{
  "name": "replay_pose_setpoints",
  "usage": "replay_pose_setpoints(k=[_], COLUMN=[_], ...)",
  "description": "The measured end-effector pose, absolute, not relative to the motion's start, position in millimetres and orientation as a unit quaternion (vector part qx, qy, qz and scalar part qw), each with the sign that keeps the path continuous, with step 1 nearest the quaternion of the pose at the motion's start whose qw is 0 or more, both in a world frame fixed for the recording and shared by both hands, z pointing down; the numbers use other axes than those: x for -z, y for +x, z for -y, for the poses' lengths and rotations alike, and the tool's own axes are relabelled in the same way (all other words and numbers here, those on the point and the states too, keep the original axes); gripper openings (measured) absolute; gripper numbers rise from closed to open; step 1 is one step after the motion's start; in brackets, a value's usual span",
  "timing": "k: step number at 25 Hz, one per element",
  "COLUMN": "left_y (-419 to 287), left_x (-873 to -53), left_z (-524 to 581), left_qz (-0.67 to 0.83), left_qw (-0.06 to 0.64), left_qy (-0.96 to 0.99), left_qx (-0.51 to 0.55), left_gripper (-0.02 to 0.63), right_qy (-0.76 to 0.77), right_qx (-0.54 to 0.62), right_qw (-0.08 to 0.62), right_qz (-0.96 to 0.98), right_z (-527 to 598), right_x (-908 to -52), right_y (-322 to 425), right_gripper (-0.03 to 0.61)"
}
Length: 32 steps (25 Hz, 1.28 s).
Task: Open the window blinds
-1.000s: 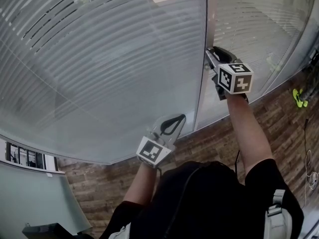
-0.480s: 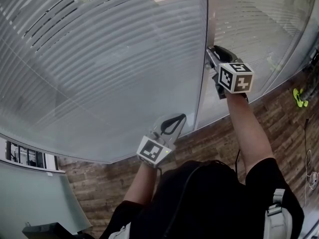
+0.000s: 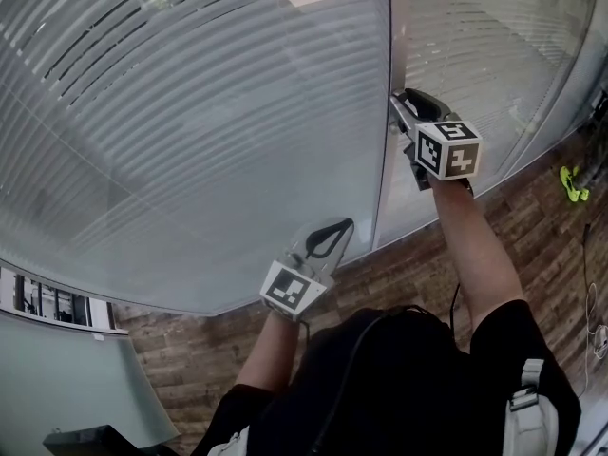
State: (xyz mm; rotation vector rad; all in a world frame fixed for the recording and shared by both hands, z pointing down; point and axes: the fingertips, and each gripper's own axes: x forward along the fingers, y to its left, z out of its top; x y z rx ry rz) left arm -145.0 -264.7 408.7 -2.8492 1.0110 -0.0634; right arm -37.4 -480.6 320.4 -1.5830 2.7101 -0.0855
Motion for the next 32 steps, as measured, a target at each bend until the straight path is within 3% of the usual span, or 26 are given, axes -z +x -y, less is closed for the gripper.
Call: replay_pose_setpoints(k=[4,9,13,18,32], left_y=[-146.6,-150.3,-152.4,-154.9,-156.8], left_x=[-411.0,-413.9,-415.0,-420.2,-411.3], left_z=[265.8,264.8,266.4,268.0,264.8], left_qz=[-0.333,-0.337,-0.339,-0.339,-0.344], left_qw=[0.061,0.051,0.057,0.065,0.047], left_qy=[-0.941,-0.940,-0.939,-0.938,-0.937], left_qx=[0.024,0.030,0.025,0.021,0.026], left_gripper=[0.003,0.004,0.004,0.004,0.004], right_qy=[-0.494,-0.485,-0.473,-0.440,-0.406], right_qx=[-0.009,-0.137,-0.294,-0.419,-0.510], right_qw=[-0.028,-0.132,-0.248,-0.343,-0.401], right_qz=[-0.869,-0.853,-0.793,-0.716,-0.643], right_z=[477.0,470.1,463.6,464.4,468.1], right_x=[-326.0,-326.9,-318.4,-325.6,-330.5], right_y=[-32.6,-32.9,-42.2,-51.0,-54.2], right_gripper=[0.196,0.247,0.253,0.249,0.196])
